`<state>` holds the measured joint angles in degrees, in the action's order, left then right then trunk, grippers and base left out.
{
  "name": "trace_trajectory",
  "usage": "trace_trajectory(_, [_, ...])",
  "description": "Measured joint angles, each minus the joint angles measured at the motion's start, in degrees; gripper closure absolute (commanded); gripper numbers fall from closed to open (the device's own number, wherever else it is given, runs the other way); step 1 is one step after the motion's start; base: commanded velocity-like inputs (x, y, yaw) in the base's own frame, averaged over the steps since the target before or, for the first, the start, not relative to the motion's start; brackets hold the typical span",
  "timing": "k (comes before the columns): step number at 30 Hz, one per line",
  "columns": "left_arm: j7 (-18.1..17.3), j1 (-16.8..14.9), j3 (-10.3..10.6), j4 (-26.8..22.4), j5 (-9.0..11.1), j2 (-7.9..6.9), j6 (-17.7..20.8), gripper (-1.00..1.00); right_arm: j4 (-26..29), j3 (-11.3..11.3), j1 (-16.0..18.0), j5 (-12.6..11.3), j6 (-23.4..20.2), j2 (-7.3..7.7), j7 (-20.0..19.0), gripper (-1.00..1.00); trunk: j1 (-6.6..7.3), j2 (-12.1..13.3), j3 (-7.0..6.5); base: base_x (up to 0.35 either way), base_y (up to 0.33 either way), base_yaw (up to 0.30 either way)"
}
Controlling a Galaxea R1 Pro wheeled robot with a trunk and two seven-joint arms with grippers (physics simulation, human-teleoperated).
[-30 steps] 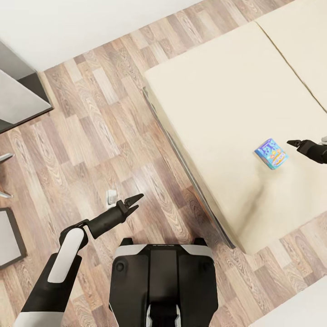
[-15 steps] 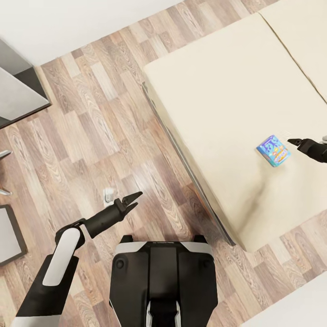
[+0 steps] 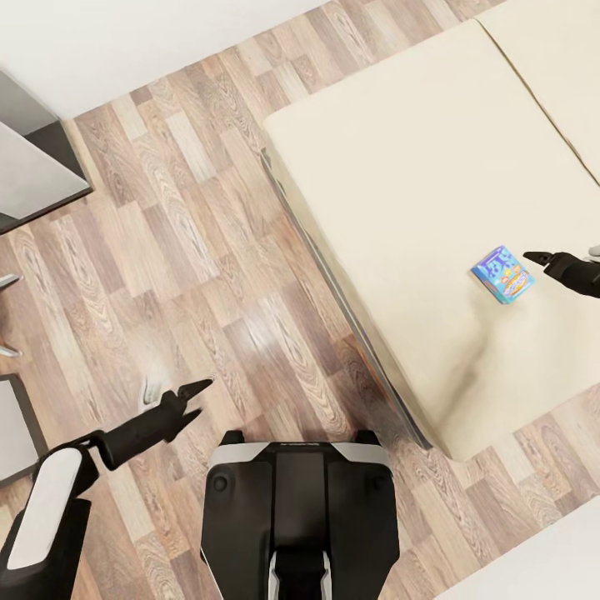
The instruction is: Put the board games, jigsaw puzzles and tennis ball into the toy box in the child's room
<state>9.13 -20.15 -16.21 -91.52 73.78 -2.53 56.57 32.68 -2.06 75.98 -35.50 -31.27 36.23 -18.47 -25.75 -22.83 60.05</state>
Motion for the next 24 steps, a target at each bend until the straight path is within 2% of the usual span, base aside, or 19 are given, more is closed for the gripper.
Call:
trace_trajectory(6, [5.4, 0.6, -1.4, -0.4, 2.0, -0.13, 0.6, -1.00, 0.0, 0.0, 0.0, 0.0, 0.0, 0.32, -0.4, -1.00, -1.32, -2.4, 1.08, -0.001, 0.000, 0.000])
trace_trajectory(10, [6.8, 0.7, -1.6, -0.5, 2.5, -0.12, 0.7, -1.00, 0.0, -0.1, 0.0, 0.0, 0.0, 0.51, -0.5, -1.00, -2.20, -4.0, 1.81, 0.000, 0.000, 0.000])
trace_trajectory(21, [8.0, 0.6, -1.5, -0.5, 2.9, 0.05, 0.8, -1.00, 0.0, -0.3, 0.0, 0.0, -0.1, 1.15, -0.5, -1.00, -4.62, -8.4, 3.79, 0.000, 0.000, 0.000])
trace_trajectory(24, [8.2, 0.5, -0.7, -0.5, 3.0, 0.14, 0.8, -1.00, 0.0, -1.0, 0.1, 0.0, 0.0, 1.33, -0.4, -1.00, -5.28, -9.6, 4.33, 0.000, 0.000, 0.000])
